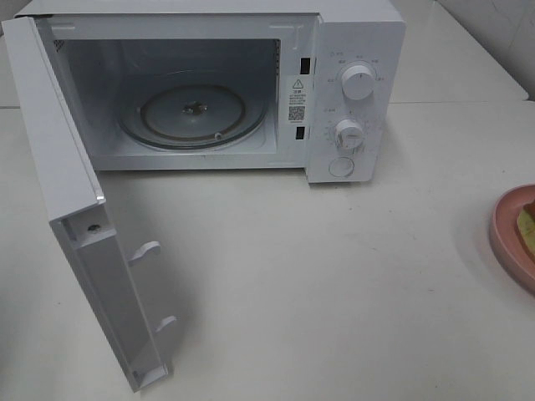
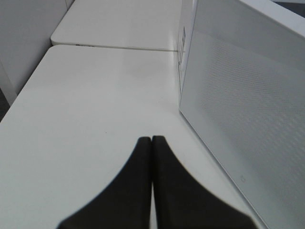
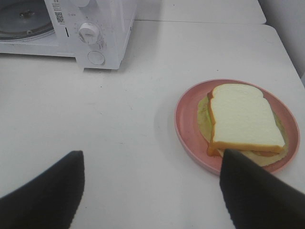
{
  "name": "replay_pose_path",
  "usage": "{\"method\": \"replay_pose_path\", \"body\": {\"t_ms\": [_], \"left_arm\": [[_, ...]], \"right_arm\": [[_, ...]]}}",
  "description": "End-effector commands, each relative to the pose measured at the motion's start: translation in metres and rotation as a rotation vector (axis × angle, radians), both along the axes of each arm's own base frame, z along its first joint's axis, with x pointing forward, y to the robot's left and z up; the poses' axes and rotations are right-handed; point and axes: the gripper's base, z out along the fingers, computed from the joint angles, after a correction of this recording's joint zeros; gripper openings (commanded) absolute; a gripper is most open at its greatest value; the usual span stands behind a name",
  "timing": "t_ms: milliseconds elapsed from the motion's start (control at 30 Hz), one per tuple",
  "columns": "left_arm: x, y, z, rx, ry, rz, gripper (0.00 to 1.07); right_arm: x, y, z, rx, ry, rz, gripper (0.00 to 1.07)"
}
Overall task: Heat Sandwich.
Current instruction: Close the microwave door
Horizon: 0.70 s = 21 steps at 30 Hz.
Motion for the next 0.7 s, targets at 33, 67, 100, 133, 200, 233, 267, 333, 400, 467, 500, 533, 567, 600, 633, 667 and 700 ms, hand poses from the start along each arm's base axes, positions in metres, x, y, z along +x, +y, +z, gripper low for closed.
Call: {"method": "replay_pose_path", "body": {"t_ms": [33,67,100,133,200,233,267,333,400,467,500,533,567,600,633,667,700], "left_arm": [[0.015,0.002,-0.006,0.008,-0.099,0.016,0.0],[0.022,0.003,-0.01,0.019,-0.135,0.023,0.0],[0.022,0.003,-0.01,0.019,-0.135,0.023,0.0],[0.025,0.004,-0.012,0.025,-0.149,0.026,0.0],[0.037,0.005,-0.016,0.059,-0.198,0.024,0.0],[0.037,0.005,-0.016,0.059,-0.198,0.024,0.0],[0.041,0.005,-0.017,0.075,-0.204,0.018,0.0],[0.049,0.005,-0.019,0.105,-0.21,0.002,0.0],[0.057,0.005,-0.023,0.119,-0.21,-0.011,0.0],[0.065,0.005,-0.029,0.123,-0.192,-0.017,0.0],[0.073,0.005,-0.036,0.117,-0.17,-0.018,0.0],[0.073,0.005,-0.036,0.117,-0.17,-0.018,0.0],[0.075,0.005,-0.038,0.11,-0.165,-0.017,0.0],[0.079,0.005,-0.041,0.098,-0.153,-0.016,0.0],[0.083,0.004,-0.044,0.092,-0.139,-0.022,0.0],[0.091,-0.001,-0.046,0.102,-0.127,-0.058,0.0],[0.091,-0.001,-0.046,0.102,-0.127,-0.058,0.0]], "right_arm": [[-0.003,0.0,0.0,0.009,-0.033,-0.014,0.76],[-0.003,0.0,0.0,0.009,-0.033,-0.014,0.76],[-0.003,0.0,0.0,0.009,-0.033,-0.014,0.76],[-0.003,0.0,0.0,0.009,-0.033,-0.014,0.76],[-0.003,0.0,0.0,0.009,-0.033,-0.014,0.76],[-0.003,0.0,0.0,0.009,-0.033,-0.014,0.76],[-0.003,0.0,0.0,0.009,-0.033,-0.014,0.76],[-0.003,0.0,0.0,0.009,-0.033,-0.014,0.76],[-0.003,0.0,0.0,0.009,-0.033,-0.014,0.76],[-0.003,0.0,0.0,0.009,-0.033,-0.014,0.76],[-0.003,0.0,0.0,0.009,-0.033,-0.014,0.76],[-0.003,0.0,0.0,0.009,-0.033,-0.014,0.76],[-0.003,0.0,0.0,0.009,-0.033,-0.014,0.76],[-0.003,0.0,0.0,0.009,-0.033,-0.014,0.76],[-0.003,0.0,0.0,0.009,-0.033,-0.014,0.76],[-0.003,0.0,0.0,0.009,-0.033,-0.014,0.76],[-0.003,0.0,0.0,0.009,-0.033,-0.014,0.76]]}}
